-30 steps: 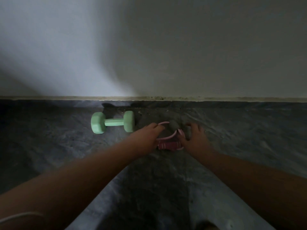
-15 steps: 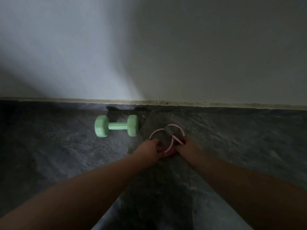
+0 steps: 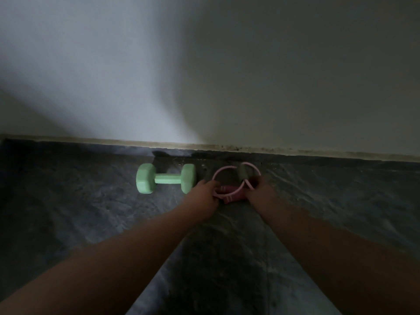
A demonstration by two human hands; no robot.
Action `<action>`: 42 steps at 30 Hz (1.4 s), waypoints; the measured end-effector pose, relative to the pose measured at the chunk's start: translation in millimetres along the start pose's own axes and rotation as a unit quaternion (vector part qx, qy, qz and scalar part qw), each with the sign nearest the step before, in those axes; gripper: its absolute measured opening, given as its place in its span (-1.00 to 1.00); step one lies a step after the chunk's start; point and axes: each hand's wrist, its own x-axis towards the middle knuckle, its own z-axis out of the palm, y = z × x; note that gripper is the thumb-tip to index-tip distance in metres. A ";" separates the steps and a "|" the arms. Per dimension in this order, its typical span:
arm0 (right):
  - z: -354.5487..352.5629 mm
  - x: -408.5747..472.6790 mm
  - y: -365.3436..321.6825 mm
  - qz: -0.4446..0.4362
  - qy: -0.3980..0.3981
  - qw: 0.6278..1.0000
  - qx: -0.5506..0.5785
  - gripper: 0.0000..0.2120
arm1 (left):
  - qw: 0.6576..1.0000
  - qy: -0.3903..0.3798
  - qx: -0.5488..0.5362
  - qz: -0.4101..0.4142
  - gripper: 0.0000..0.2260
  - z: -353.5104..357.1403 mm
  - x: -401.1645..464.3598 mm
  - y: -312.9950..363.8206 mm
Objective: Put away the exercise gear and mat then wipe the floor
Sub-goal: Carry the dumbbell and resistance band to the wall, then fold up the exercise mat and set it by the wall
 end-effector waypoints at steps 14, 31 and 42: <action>-12.7 -26.2 -4.1 -0.094 0.058 0.990 -0.085 -0.52 | 0.999 0.022 -0.025 0.043 -0.44 -8.4 -15.2 13.2; -114.6 -382.0 -207.4 -0.289 -0.039 0.898 -0.328 -0.44 | 0.993 0.085 0.080 0.026 -0.53 -248.9 -347.4 83.3; -215.6 -645.4 -453.4 -0.411 -0.032 0.814 -0.410 -0.39 | 0.971 0.205 0.116 -0.029 -0.41 -495.5 -600.2 147.9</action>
